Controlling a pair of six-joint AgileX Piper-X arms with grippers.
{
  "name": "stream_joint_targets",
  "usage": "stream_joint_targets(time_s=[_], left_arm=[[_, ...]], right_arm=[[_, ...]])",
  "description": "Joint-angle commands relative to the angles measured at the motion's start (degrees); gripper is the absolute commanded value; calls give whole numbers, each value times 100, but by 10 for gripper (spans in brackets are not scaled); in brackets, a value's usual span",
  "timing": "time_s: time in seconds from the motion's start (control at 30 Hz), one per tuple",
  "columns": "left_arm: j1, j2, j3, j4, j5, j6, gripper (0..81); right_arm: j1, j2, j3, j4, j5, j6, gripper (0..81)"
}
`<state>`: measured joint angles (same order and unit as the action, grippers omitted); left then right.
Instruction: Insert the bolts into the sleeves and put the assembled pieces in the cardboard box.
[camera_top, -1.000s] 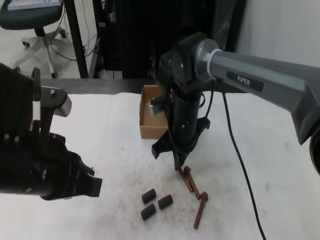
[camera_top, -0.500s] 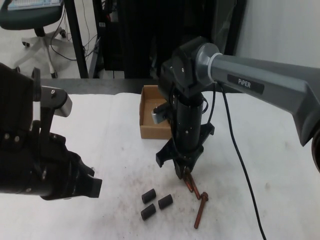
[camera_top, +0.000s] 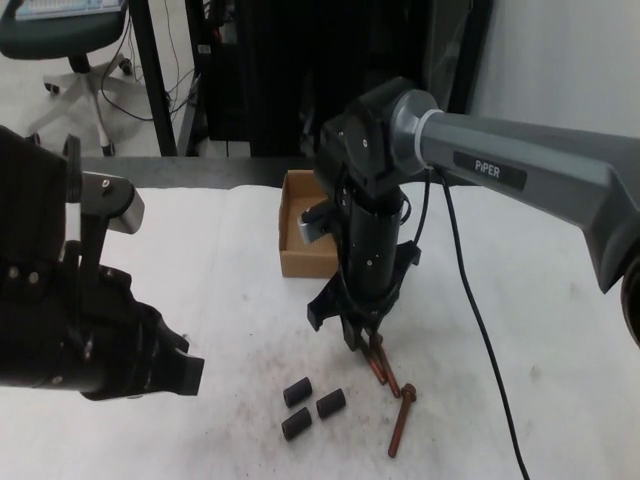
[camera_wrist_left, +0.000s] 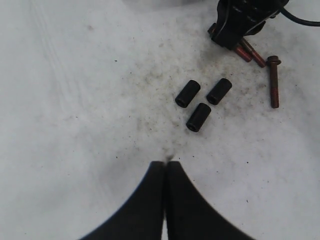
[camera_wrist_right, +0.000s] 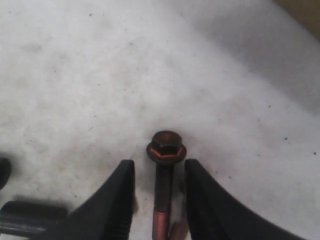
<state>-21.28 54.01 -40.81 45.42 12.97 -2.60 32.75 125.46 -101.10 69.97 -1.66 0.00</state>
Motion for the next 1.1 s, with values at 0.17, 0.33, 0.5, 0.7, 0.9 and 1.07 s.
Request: stream_joint_targets(time_s=[0.17, 0.33, 0.5, 0.7, 0.9, 1.07], left_arm=[[12, 4, -32, -24, -22, 7, 3], [12, 4, -32, -24, -22, 7, 3], [12, 4, -32, -24, -22, 7, 3], [12, 4, -32, -24, -22, 7, 3], [12, 4, -32, -24, -22, 7, 3], [12, 4, -32, -24, -22, 7, 3]], right_arm=[[0, -25, 243, -162, -41, -129, 318], [0, -25, 664, -142, -41, -129, 318], [0, -25, 955, -7, -41, -129, 318], [0, -25, 1021, -343, -35, -129, 318], [11, -25, 1021, -695, -35, -129, 318], [11, -25, 1021, -992, -35, -129, 318]])
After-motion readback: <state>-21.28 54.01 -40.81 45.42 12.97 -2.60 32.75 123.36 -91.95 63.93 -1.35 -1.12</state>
